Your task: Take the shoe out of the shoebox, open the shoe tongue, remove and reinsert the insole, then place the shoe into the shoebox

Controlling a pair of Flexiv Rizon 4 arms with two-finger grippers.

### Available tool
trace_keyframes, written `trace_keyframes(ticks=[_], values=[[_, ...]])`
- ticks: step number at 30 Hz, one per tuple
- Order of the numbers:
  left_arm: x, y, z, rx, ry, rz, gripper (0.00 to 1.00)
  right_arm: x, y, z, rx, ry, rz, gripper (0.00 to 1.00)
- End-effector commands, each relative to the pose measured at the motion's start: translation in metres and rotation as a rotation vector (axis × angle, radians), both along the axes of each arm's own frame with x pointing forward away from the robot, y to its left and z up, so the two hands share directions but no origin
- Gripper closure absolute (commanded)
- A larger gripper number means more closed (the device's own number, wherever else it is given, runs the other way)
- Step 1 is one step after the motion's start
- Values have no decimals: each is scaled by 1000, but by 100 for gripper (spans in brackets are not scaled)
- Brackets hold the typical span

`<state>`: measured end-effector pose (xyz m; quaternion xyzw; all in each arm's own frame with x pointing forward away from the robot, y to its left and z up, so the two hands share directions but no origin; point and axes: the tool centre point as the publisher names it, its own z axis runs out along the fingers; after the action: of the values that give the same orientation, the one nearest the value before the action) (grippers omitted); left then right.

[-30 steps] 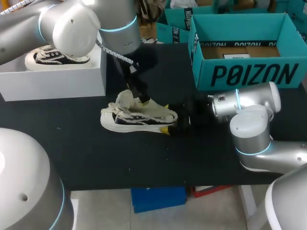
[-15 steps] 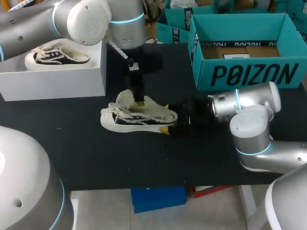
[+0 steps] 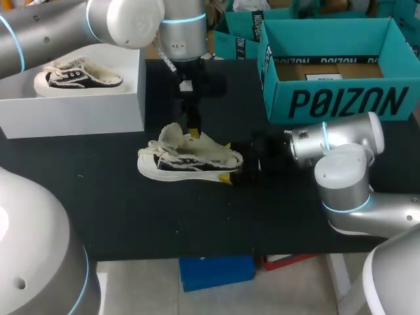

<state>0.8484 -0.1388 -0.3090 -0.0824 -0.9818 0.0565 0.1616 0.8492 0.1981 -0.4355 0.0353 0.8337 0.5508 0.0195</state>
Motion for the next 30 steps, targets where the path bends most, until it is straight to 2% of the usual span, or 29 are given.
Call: trace_keyframes(ticks=[1,17,24,30], values=[[0,0,-1,0,1,-2,100,0,0,-3,0,0,-1,100],[0,0,-1,0,1,-2,100,0,0,-3,0,0,-1,100],[5,8,-30,-2,55,21,100,0,0,-3,0,0,-1,100],[4,12,-44,-5,69,7,100,0,0,-3,0,0,-1,100]])
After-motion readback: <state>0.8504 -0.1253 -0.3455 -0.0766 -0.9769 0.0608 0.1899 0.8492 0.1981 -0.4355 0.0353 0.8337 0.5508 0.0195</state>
